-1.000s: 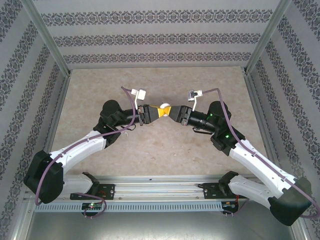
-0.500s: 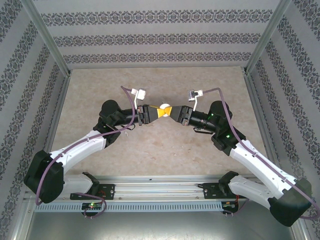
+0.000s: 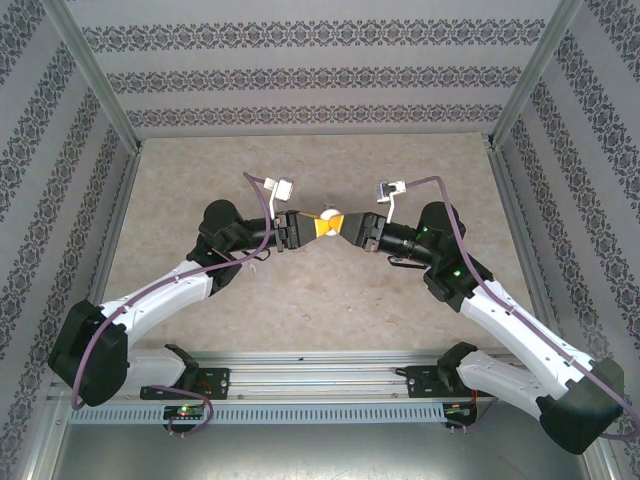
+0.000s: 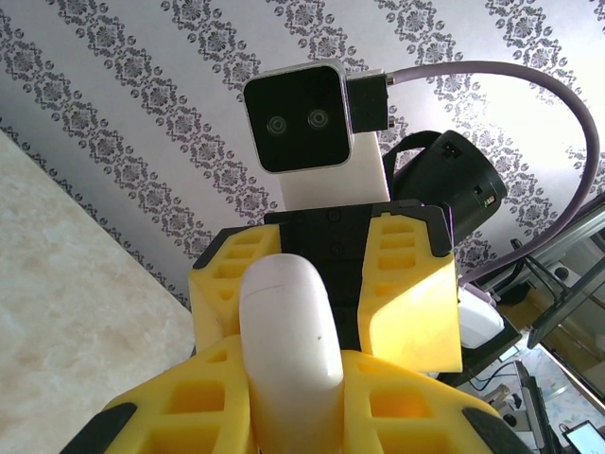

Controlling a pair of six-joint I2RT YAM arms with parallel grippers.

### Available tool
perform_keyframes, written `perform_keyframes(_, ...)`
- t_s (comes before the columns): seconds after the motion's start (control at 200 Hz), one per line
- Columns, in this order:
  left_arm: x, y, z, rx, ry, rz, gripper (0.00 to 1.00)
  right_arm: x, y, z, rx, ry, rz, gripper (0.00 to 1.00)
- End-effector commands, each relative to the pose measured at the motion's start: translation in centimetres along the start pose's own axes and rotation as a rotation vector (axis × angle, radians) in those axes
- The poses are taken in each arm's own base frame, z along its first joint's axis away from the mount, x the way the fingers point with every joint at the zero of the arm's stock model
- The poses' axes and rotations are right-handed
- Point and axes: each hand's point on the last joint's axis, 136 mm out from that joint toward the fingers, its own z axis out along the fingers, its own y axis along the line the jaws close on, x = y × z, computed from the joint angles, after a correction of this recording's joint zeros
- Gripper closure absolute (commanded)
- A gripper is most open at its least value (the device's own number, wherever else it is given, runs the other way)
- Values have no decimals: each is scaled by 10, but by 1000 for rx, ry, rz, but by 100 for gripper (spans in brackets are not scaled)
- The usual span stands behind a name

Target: Insert the wireless bluetooth earbuds into the charging case

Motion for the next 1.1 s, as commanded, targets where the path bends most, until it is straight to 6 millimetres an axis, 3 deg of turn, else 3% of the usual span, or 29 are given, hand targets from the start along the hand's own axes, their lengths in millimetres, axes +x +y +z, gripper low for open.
perform_keyframes(0.0,-6,-21,-1,70,9,64,100,-11,7,-7,5,-31,-11,60)
perform_keyframes(0.235,-5,-21,-1,68,10,66,100,-14,13,-8,-14,-24,-15,76)
perform_keyframes(0.44,-4,-23,-2,70,15,90,95,-9,15,-7,-22,7,-41,82)
perform_keyframes(0.659,-1,-21,-8,12,19,158,57,-7,18,-10,19,49,-116,83)
perform_keyframes(0.804,-8,-18,-23,-43,-6,195,38,-4,20,-13,62,100,-195,84)
perform_keyframes(0.919,-10,-21,-33,-51,3,220,34,0,22,-14,86,158,-263,85)
perform_keyframes(1.094,9,-20,-35,-74,137,254,37,7,26,-11,98,249,-341,86)
